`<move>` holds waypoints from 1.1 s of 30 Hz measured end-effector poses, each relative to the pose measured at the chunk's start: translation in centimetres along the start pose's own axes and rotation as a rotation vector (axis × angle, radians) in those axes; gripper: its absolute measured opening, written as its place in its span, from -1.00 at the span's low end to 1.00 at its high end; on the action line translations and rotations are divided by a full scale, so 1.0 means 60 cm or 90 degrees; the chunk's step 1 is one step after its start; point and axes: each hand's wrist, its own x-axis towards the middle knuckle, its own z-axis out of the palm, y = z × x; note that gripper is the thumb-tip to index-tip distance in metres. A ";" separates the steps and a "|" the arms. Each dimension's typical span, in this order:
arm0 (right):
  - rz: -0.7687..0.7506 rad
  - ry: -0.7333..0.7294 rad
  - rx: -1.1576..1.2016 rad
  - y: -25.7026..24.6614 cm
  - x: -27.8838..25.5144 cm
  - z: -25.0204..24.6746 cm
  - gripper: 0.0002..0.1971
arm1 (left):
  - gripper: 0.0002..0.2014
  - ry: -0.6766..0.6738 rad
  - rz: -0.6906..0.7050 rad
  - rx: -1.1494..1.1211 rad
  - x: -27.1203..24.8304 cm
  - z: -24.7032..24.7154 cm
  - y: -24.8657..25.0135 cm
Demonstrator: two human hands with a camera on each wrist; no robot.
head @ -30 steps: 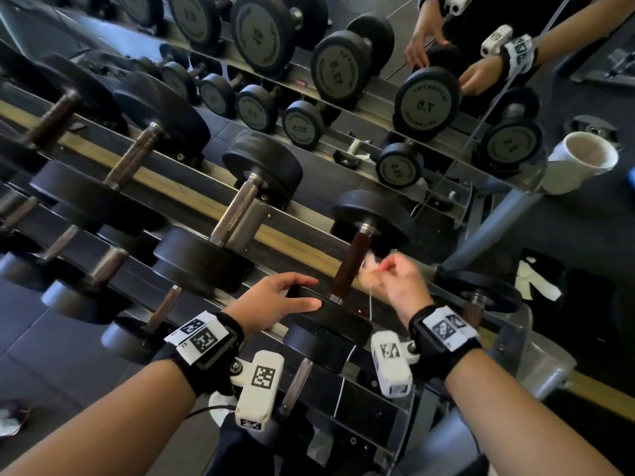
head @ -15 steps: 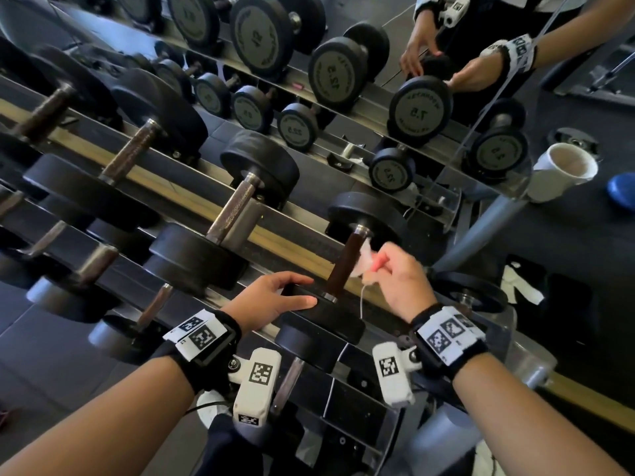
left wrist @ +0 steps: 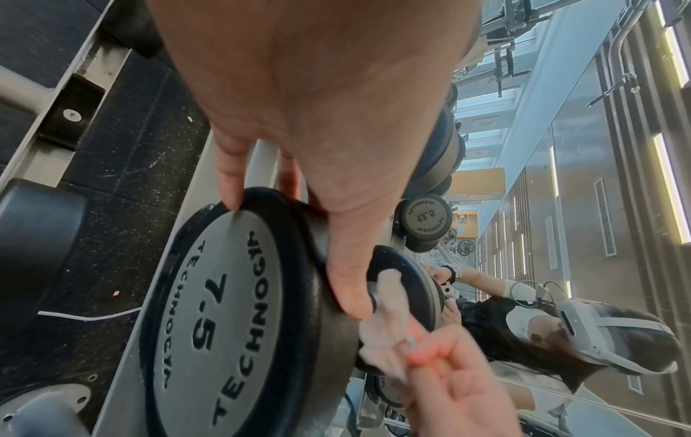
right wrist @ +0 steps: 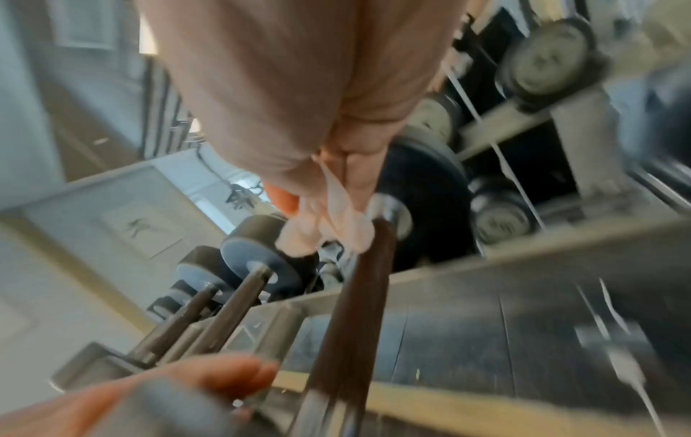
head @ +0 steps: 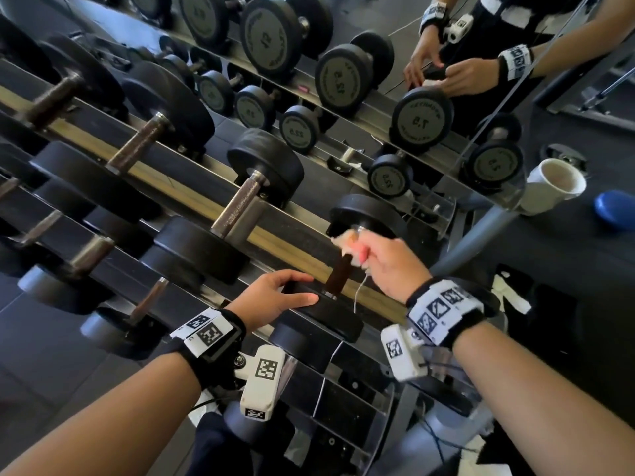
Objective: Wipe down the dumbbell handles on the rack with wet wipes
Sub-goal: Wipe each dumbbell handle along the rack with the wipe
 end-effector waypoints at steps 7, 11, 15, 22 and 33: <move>-0.066 -0.136 -0.216 -0.003 0.034 0.014 -0.73 | -0.22 0.057 -0.049 0.000 0.002 0.005 -0.017; -0.141 -0.264 -0.194 -0.007 0.012 0.044 -0.74 | -0.16 0.062 -0.052 0.017 0.003 0.005 -0.021; -0.140 -0.254 -0.230 -0.009 0.047 0.007 -0.84 | -0.16 0.050 -0.056 0.028 0.004 0.003 -0.020; -0.161 -0.276 -0.226 -0.010 0.012 0.041 -0.77 | -0.19 0.054 -0.055 0.030 0.008 0.003 -0.023; -0.098 -0.208 -0.229 -0.011 0.025 0.022 -0.76 | -0.18 0.050 -0.045 0.048 0.014 0.000 -0.029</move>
